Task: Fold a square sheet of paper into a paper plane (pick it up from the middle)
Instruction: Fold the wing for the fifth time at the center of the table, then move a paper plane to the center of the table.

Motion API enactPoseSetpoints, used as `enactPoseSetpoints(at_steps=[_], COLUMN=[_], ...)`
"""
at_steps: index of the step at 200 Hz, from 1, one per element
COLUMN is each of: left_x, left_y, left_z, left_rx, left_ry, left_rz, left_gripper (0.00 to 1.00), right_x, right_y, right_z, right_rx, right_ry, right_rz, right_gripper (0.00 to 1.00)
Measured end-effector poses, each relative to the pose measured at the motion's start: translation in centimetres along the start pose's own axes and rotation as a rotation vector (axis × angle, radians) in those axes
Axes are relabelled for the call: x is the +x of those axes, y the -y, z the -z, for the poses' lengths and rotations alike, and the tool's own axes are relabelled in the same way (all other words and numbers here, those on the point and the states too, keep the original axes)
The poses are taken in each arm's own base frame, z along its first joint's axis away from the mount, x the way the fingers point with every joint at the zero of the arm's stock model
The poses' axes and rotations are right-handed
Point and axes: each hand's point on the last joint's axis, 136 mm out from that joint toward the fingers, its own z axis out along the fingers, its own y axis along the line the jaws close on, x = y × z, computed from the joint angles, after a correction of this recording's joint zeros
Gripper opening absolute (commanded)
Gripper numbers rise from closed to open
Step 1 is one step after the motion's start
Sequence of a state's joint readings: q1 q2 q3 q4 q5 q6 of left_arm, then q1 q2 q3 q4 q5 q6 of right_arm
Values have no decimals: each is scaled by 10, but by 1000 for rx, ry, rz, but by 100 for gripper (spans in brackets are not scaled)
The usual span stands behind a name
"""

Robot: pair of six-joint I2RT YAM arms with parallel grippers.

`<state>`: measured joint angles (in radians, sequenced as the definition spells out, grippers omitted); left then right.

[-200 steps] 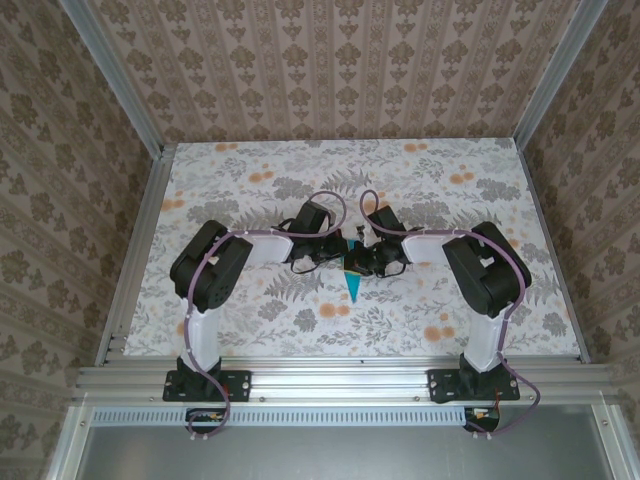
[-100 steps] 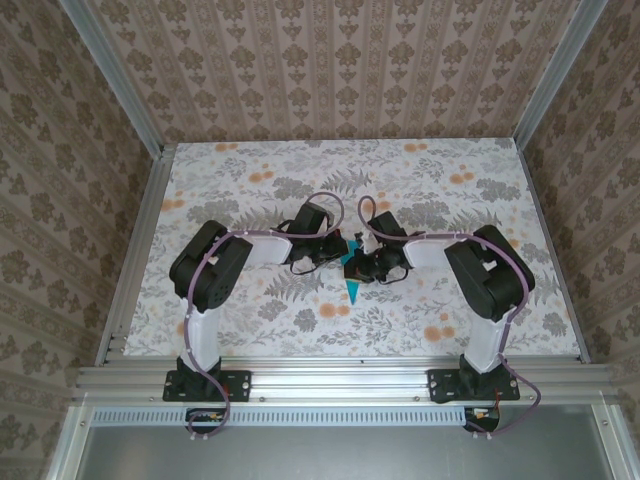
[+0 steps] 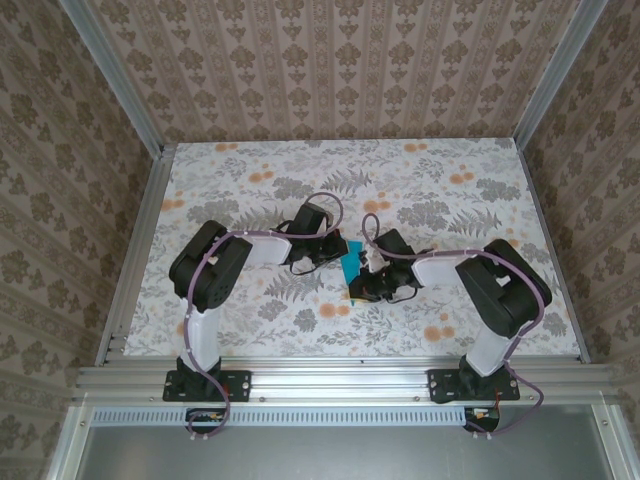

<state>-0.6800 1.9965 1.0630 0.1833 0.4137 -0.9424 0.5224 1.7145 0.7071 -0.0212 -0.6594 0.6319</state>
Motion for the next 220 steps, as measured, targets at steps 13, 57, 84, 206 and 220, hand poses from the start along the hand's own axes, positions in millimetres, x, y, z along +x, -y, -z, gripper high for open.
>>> enactPoseSetpoints(at_steps=[13, 57, 84, 206, 220], left_x=[0, -1, -5, 1, 5], left_y=[0, 1, 0, 54, 60], left_z=[0, 1, 3, 42, 47], left_rx=[-1, -18, -43, -355, -415], left_ry=[-4, -9, -7, 60, 70], left_rz=[2, 3, -9, -283, -320], left_gripper=[6, 7, 12, 50, 49], right_x=[4, 26, 23, -79, -84], right_y=[1, -1, -16, 50, 55], right_z=[1, 11, 34, 155, 161], right_rx=[1, 27, 37, 305, 309], right_ry=[-3, -50, 9, 578, 607], right_rz=[0, -19, 16, -175, -196], right_gripper=[12, 13, 25, 82, 84])
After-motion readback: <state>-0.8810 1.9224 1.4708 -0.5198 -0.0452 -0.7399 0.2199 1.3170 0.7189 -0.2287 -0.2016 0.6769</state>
